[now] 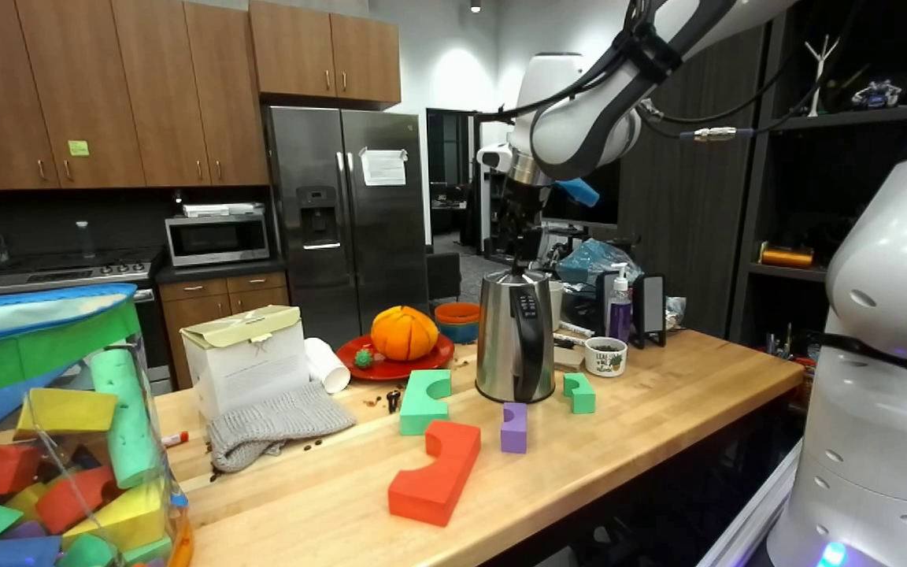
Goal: Open the kettle, then press two buttons
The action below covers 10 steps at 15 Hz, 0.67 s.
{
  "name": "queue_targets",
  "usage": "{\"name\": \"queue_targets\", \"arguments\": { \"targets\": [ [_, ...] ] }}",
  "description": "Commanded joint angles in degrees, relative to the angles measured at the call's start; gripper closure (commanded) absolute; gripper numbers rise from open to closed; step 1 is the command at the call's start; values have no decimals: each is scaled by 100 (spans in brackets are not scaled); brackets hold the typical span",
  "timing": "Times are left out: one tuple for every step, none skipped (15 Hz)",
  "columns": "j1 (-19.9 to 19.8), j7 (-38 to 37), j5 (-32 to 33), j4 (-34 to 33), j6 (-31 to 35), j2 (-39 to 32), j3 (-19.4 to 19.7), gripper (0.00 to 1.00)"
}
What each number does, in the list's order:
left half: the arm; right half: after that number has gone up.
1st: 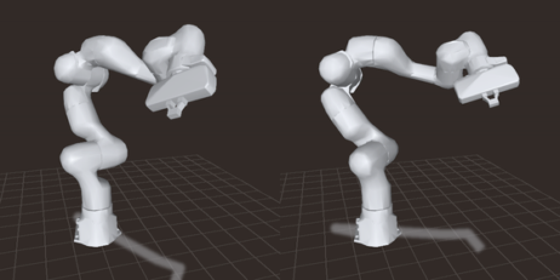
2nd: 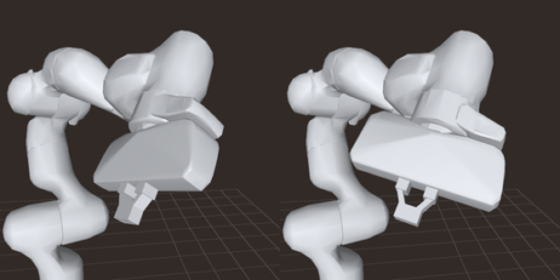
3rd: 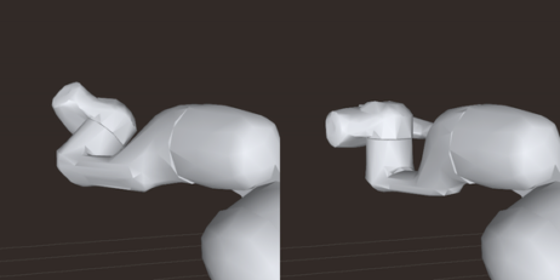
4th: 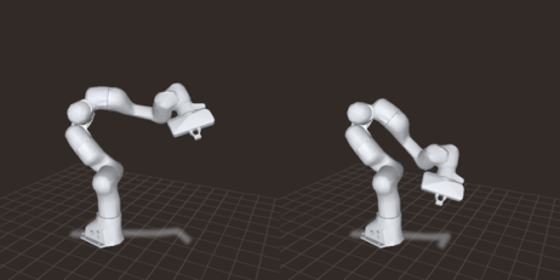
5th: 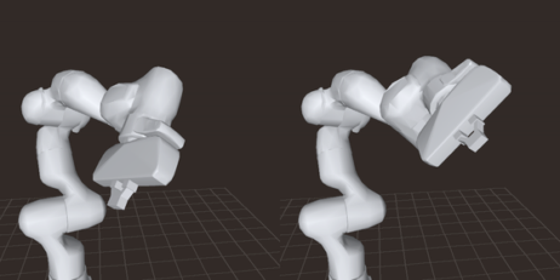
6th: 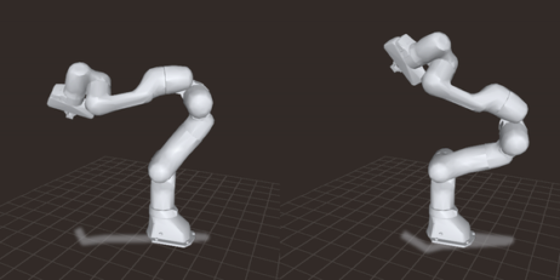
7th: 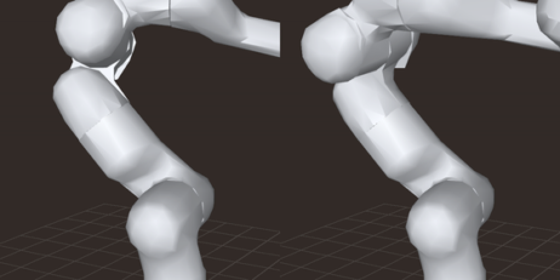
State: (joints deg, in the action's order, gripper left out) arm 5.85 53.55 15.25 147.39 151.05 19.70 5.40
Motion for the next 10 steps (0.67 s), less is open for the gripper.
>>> {"name": "queue_targets", "arguments": {
  "targets": [
    [-89,-15,-78,-135,94,-110,-3,0],
    [-104,-26,-71,-149,111,-129,-3,0],
    [-110,-32,-72,-161,126,-148,-1,0],
    [-111,-24,-83,-172,147,-177,9,0],
    [-114,-23,-94,-183,153,-199,11,0],
    [-114,-19,-102,-198,167,-231,15,0],
    [-111,-13,-119,-206,184,-261,20,0],
    [-116,-14,-128,-219,208,-293,19,0],
    [-118,-12,-145,-227,229,-313,20,0],
    [-113,0,-183,-226,263,-331,28,0]
  ]
}}
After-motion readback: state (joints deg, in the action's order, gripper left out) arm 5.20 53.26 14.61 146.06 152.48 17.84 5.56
